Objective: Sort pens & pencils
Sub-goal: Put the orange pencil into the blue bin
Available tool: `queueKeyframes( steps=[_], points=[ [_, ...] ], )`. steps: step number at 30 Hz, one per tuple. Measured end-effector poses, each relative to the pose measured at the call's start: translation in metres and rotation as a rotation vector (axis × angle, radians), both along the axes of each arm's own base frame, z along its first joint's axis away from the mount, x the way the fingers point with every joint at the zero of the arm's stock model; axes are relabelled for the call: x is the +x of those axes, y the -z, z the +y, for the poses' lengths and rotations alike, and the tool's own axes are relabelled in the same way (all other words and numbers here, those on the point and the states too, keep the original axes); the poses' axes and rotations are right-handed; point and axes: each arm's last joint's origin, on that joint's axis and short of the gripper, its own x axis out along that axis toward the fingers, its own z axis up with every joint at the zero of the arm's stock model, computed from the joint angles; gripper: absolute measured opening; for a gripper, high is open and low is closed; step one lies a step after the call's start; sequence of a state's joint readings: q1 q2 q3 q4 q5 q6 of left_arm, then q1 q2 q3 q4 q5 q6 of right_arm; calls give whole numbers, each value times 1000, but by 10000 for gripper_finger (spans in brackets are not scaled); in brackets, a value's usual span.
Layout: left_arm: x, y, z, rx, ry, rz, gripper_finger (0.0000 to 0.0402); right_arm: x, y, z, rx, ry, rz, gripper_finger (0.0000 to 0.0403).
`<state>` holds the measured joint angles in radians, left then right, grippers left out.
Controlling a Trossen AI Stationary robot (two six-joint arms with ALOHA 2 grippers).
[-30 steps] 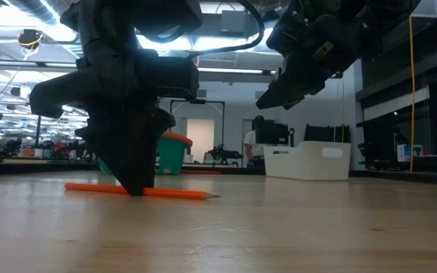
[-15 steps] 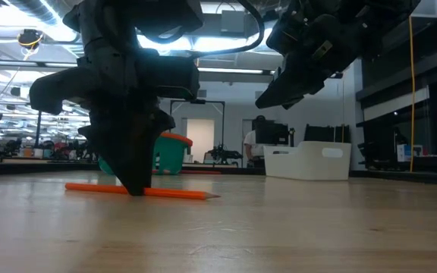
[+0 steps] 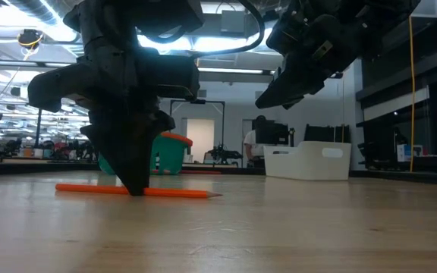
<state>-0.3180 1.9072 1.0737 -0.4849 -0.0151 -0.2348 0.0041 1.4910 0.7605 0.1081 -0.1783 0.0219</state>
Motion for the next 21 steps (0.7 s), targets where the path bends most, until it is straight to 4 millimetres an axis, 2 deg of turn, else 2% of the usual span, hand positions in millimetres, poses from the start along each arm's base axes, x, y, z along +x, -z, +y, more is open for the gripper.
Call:
queueKeyframes(
  steps=[15,21],
  points=[
    [0,0,1,9,2,-6,16,0,0,0,0,0,1,18],
    [-1,-6,2,2,2,-27,16,0,0,0,0,0,1,18]
  ],
)
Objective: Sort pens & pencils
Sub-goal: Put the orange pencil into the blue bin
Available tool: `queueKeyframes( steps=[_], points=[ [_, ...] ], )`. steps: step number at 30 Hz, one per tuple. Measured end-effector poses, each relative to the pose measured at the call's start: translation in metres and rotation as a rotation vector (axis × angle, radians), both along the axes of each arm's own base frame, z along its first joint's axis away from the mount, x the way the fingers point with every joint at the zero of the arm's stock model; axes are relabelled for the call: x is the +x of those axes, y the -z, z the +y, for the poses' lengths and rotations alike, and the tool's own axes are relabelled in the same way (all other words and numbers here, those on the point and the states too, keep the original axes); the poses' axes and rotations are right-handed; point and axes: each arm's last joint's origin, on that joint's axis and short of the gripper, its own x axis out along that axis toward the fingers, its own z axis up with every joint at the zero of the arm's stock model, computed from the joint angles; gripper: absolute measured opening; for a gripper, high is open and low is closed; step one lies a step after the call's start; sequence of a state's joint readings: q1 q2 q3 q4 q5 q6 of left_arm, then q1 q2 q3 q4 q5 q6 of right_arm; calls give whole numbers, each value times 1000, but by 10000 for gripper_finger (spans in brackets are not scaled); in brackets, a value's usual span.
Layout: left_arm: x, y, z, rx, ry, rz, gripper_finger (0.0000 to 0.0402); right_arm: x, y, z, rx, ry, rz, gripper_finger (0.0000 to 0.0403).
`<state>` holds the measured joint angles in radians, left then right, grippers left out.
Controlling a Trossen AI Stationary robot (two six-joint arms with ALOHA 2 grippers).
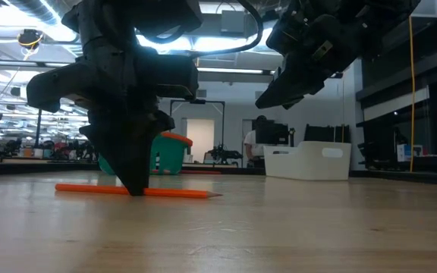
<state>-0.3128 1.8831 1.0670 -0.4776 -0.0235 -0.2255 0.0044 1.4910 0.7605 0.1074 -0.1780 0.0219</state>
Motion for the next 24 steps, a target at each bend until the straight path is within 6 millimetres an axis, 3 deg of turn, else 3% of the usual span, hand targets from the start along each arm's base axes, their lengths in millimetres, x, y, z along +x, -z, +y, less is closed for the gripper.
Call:
queueKeyframes(
  steps=[10,24],
  points=[
    [0,-3,3,6,40,-6,16,0,0,0,0,0,0,18],
    [-16,-42,13,17,23,-36,14,0,1,0,0,0,8,18]
  ],
)
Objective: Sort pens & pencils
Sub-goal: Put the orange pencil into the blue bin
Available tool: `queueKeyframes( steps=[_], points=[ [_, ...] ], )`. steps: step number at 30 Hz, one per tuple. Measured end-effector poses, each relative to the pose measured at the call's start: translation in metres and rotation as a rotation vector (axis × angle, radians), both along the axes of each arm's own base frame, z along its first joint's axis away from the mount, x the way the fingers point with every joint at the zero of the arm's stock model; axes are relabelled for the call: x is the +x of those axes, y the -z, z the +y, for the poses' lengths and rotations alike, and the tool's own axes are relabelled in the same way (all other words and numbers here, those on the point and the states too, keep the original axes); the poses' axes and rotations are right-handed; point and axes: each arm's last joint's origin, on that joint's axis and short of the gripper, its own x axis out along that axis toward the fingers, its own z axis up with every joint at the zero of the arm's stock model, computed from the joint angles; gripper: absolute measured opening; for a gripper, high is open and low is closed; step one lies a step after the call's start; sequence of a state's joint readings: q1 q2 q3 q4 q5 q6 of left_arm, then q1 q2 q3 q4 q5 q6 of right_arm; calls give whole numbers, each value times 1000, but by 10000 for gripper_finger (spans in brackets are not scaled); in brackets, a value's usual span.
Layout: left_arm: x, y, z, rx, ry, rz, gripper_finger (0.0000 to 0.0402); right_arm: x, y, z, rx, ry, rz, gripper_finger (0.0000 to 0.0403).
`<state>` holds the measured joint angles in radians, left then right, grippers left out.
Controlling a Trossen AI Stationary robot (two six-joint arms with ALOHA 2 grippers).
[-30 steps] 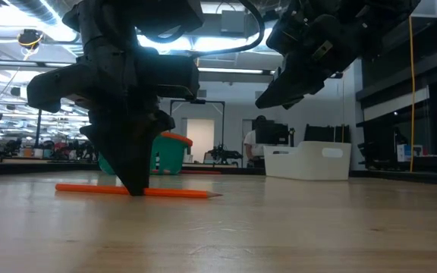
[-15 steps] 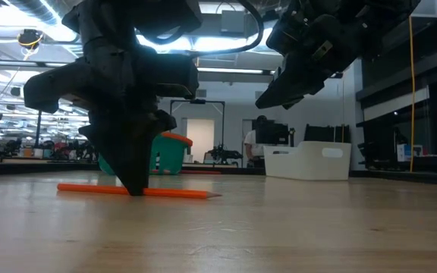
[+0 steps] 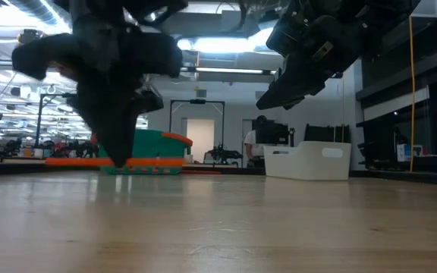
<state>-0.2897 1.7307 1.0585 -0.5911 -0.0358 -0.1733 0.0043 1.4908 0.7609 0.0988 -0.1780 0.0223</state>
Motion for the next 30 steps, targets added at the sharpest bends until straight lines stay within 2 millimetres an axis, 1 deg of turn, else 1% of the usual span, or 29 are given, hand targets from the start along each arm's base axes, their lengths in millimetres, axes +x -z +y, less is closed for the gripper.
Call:
queueKeyframes(
  steps=[2,6,10,16,20,25,30],
  points=[
    [-1,-6,1,4,-3,-22,14,0,0,0,0,1,0,18],
    [-8,-15,6,56,-23,-13,13,0,0,0,0,0,0,18],
    [-14,-31,13,93,-50,-48,13,0,0,0,0,0,0,18],
    [-27,-61,25,126,-98,-133,12,0,0,0,1,0,2,18],
    [-36,-76,34,151,-131,-163,12,0,1,0,0,1,7,18],
    [-43,-85,47,197,-157,-173,12,0,1,0,0,1,9,18],
    [-44,-87,59,225,-162,-160,12,-1,1,0,0,0,13,18]
  ],
)
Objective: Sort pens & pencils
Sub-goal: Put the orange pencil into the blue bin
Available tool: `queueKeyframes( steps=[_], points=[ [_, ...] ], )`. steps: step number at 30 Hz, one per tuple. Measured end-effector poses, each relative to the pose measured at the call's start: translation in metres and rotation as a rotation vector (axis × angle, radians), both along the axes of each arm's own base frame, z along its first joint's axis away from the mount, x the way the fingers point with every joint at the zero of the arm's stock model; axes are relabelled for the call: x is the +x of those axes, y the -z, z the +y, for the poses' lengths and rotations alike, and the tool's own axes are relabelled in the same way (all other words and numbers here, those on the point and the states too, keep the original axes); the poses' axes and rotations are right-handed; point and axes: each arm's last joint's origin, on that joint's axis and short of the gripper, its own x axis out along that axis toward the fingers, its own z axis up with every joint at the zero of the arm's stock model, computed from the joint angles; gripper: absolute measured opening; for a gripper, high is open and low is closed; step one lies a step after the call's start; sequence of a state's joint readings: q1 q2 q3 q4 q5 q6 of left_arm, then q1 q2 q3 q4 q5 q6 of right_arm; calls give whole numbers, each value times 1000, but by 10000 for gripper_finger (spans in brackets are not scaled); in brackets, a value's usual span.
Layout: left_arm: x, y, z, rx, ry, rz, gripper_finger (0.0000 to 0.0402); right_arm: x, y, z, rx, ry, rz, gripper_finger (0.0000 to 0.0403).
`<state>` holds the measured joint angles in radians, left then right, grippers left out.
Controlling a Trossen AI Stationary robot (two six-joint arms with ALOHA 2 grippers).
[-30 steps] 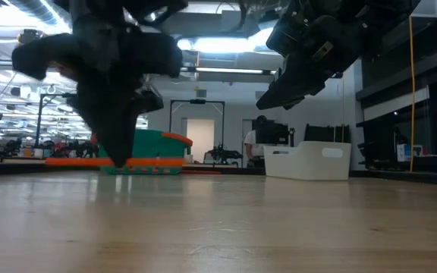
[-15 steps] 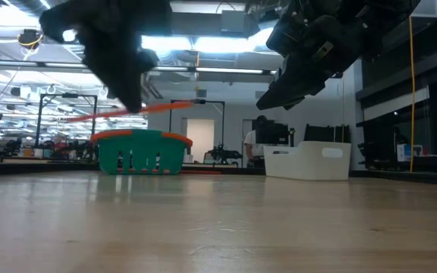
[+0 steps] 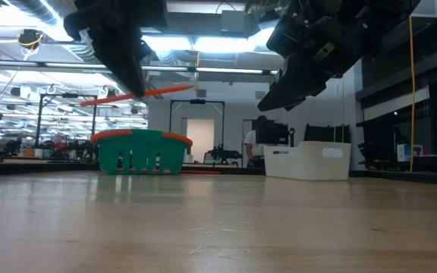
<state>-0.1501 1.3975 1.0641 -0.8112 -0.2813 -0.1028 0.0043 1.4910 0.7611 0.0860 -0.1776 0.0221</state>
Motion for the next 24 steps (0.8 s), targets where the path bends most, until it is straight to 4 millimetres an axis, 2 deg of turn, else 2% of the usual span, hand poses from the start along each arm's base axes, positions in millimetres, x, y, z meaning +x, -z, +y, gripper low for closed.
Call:
queueKeyframes(
  steps=[13,24],
  points=[
    [-8,-3,43,264,-97,95,12,0,0,0,0,0,2,18],
    [-17,-26,87,519,-264,102,16,-1,1,0,-3,-2,10,18]
  ],
)
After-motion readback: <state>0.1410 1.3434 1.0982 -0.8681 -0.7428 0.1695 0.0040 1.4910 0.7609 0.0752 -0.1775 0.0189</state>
